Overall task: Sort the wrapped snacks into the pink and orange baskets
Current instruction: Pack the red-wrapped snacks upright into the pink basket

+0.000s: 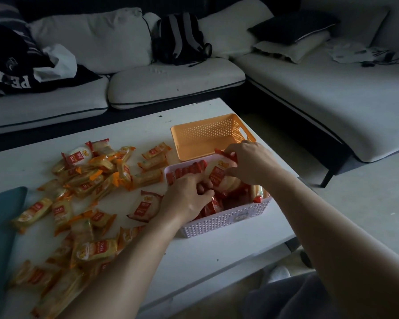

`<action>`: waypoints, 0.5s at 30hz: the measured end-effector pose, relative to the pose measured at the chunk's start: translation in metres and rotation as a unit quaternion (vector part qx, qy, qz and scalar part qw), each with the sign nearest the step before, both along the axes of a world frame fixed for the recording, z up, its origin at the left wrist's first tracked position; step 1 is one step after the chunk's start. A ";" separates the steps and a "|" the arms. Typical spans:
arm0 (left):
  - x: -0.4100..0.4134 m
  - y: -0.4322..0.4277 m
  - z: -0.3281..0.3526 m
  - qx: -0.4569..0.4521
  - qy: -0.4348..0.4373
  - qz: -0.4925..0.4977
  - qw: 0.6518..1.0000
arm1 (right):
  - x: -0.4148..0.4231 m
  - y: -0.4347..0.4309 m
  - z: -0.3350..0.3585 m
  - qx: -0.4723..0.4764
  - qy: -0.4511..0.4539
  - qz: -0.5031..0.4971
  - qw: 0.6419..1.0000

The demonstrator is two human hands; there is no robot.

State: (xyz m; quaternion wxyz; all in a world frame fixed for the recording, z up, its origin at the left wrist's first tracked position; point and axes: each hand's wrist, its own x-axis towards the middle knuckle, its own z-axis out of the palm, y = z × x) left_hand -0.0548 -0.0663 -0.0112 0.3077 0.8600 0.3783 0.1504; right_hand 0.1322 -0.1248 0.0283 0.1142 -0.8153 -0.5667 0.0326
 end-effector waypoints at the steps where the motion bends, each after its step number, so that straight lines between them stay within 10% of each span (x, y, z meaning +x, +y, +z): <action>1: 0.000 0.000 0.000 -0.006 -0.005 0.005 1.000 | 0.000 0.000 0.000 -0.002 0.002 0.004 1.000; 15: 0.006 0.004 0.008 0.010 -0.068 0.079 0.995 | 0.025 -0.015 0.030 0.107 0.159 -0.008 0.981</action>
